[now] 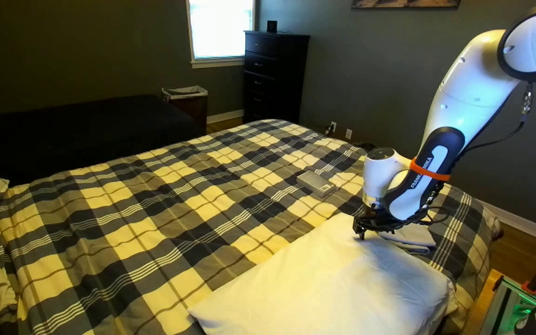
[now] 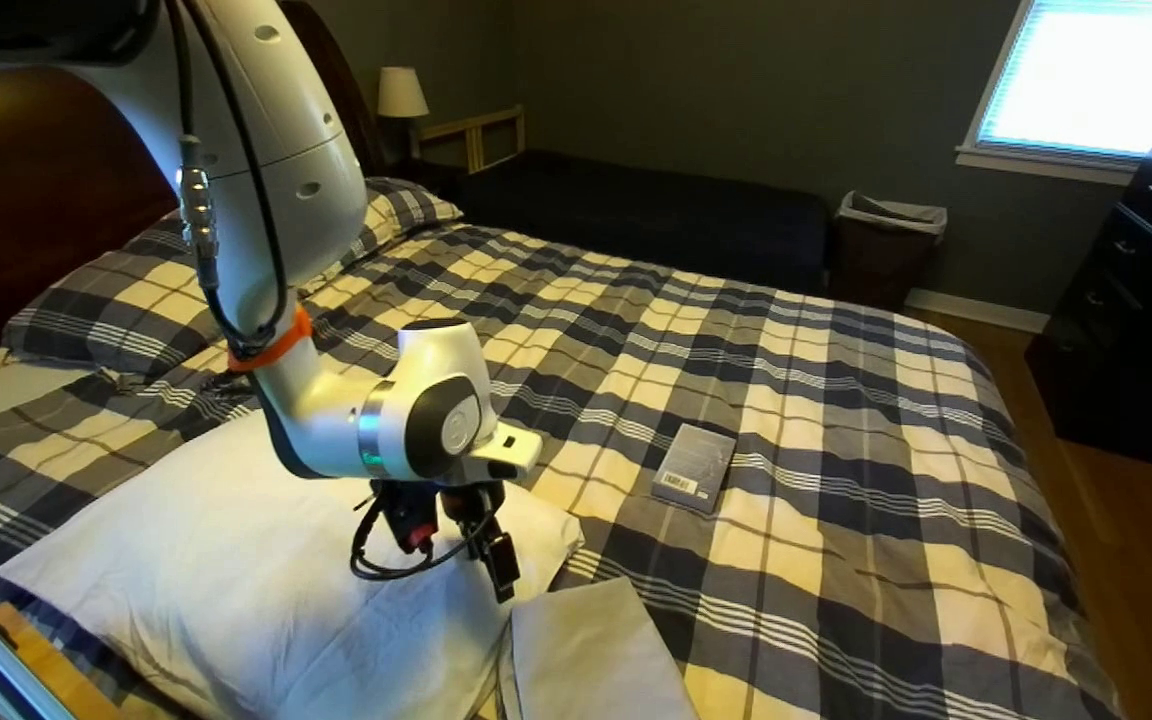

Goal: Remove the pillow case covers from the pillow, put them on the bed and then cover them with the pillow

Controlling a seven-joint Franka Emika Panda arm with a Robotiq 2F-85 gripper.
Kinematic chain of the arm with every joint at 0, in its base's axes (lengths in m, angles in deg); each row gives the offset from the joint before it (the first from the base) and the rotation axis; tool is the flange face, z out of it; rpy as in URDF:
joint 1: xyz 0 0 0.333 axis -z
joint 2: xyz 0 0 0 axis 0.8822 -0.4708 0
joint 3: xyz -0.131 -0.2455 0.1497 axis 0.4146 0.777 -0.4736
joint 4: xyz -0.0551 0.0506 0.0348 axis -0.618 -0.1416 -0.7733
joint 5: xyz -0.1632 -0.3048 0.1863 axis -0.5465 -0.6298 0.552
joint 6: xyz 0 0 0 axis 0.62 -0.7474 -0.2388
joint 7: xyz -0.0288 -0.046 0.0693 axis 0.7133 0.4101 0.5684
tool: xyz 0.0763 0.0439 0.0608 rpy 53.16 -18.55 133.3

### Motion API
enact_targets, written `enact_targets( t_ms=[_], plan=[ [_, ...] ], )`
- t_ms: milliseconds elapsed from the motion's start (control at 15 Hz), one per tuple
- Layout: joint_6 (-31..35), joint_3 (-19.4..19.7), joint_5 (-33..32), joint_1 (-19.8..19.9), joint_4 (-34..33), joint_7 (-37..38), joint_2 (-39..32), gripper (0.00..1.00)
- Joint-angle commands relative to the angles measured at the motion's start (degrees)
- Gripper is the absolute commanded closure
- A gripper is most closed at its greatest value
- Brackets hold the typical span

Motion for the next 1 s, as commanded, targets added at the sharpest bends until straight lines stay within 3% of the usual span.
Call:
enact_targets(
  t_ms=[0,200,400,600,933],
  plan=[
    [1.6,-8.9,12.6,8.1,4.3,-14.9,2.9,0.00],
    [-0.4,-14.5,25.2,12.4,4.4,-27.6,3.0,0.00],
    [-3.5,-17.8,36.4,14.9,2.5,-38.8,1.8,0.00],
    [-7.0,-16.7,40.5,14.3,0.6,-44.2,0.3,0.00],
    [-10.3,-12.8,40.5,11.6,-2.0,-45.1,-2.5,0.00]
  ],
)
